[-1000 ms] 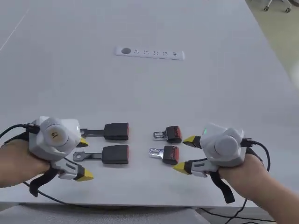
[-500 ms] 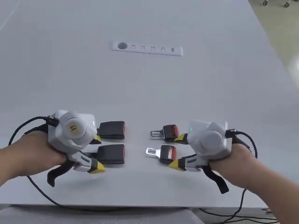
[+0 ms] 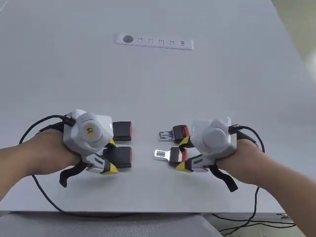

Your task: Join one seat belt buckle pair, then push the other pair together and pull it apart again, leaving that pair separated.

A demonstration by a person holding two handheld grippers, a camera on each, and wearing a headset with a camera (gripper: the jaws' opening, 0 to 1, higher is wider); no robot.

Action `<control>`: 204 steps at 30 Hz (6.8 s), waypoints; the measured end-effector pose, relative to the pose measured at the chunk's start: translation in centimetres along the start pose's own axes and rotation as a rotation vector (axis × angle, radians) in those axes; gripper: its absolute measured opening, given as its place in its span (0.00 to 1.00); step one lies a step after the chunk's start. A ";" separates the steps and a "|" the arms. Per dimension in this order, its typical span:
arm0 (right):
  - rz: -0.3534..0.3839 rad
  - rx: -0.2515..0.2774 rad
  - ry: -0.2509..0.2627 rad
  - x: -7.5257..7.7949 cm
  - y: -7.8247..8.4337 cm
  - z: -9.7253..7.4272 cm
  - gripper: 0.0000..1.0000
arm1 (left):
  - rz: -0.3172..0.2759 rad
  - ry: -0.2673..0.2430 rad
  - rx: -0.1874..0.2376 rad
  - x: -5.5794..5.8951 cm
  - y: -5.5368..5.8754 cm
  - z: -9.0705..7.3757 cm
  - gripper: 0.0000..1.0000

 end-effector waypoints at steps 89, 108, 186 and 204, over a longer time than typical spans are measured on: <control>-0.160 0.002 -0.084 -1.3 -6.1 4.2 0.29 | 0.121 0.006 -0.121 -0.2 0.0 1.0 0.34; -0.155 -0.002 -0.081 -1.8 -7.6 5.0 0.27 | 0.159 0.019 -0.127 -0.1 -0.1 1.0 0.33; -0.121 0.045 -0.075 -1.9 -7.2 5.0 0.31 | 0.078 -0.002 -0.060 0.0 0.6 0.6 0.34; -0.072 0.060 -0.052 -1.7 -6.0 4.6 0.36 | 0.084 0.016 -0.044 0.5 0.6 0.5 0.39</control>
Point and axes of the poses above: the centre of the closed fingertips' face, and the gripper's own axes: z roughly forward along the fingers, x roughly to its right, y roughly out of its underside, the point moved 6 cm from there along -z, roughly backward along the fingers, and after that the axes turned 3 degrees about -y, right-handed, at the moved point
